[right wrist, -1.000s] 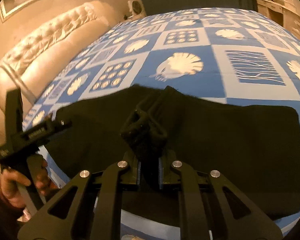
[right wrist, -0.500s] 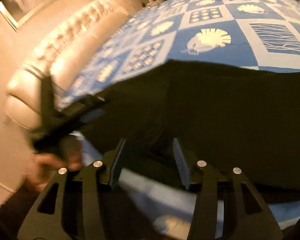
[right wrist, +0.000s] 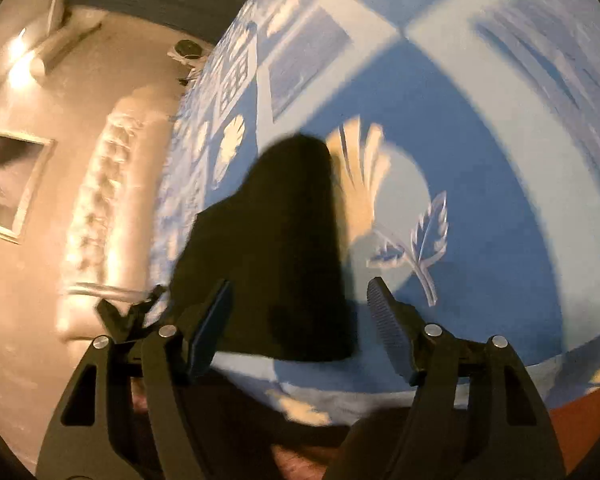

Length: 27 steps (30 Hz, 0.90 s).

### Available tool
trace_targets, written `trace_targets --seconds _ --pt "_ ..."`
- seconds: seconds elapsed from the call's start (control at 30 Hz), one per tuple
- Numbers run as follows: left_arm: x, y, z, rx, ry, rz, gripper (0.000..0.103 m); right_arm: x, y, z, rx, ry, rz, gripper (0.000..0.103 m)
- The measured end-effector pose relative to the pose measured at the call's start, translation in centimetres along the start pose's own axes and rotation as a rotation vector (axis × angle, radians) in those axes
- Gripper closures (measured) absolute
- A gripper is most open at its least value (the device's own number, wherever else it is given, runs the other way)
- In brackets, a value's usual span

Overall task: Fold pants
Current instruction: 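Fold the held corner over with the right gripper while the left gripper grasps the pants edge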

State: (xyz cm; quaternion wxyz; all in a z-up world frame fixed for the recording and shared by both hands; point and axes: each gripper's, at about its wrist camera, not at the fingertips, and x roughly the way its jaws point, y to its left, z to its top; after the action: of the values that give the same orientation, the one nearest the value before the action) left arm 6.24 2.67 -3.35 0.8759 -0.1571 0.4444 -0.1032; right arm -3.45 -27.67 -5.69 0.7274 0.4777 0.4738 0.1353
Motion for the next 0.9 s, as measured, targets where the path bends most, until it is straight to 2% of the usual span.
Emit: trace_targets --seconds 0.1,0.13,0.2,0.27,0.3,0.43,0.5,0.6,0.67,0.9 --pt "0.0 -0.1 -0.1 0.003 0.000 0.002 0.008 2.1 -0.2 -0.2 -0.023 0.066 -0.008 0.034" --pt "0.1 -0.1 -0.1 0.005 0.002 0.003 0.008 2.4 -0.1 -0.2 -0.025 0.074 0.007 0.044" --pt "0.2 -0.1 -0.1 0.008 0.009 0.006 0.008 2.8 0.1 -0.2 -0.061 0.087 -0.036 0.070" --pt "0.2 -0.1 -0.2 0.006 0.013 0.004 0.008 2.8 0.2 -0.4 -0.130 0.111 -0.093 0.080" --pt "0.2 -0.1 -0.2 0.005 0.014 0.002 0.008 2.8 0.1 -0.4 -0.135 0.112 -0.094 0.081" --pt "0.3 -0.1 -0.1 0.009 0.017 -0.001 0.008 2.6 -0.5 -0.2 -0.130 0.123 -0.041 0.078" --pt "0.3 -0.1 -0.1 0.007 0.020 -0.007 0.008 1.9 -0.9 0.5 -0.104 0.114 0.018 0.066" --pt "0.2 -0.2 -0.2 -0.001 0.020 -0.021 0.008 0.8 -1.3 2.2 -0.071 0.056 0.066 0.046" --pt "0.2 -0.2 -0.2 -0.003 0.018 -0.029 0.008 0.8 -1.5 3.7 -0.041 0.029 0.085 0.041" --pt "0.4 -0.3 -0.3 -0.005 0.027 -0.035 0.008 3.6 -2.0 9.1 0.008 -0.012 0.141 0.041"
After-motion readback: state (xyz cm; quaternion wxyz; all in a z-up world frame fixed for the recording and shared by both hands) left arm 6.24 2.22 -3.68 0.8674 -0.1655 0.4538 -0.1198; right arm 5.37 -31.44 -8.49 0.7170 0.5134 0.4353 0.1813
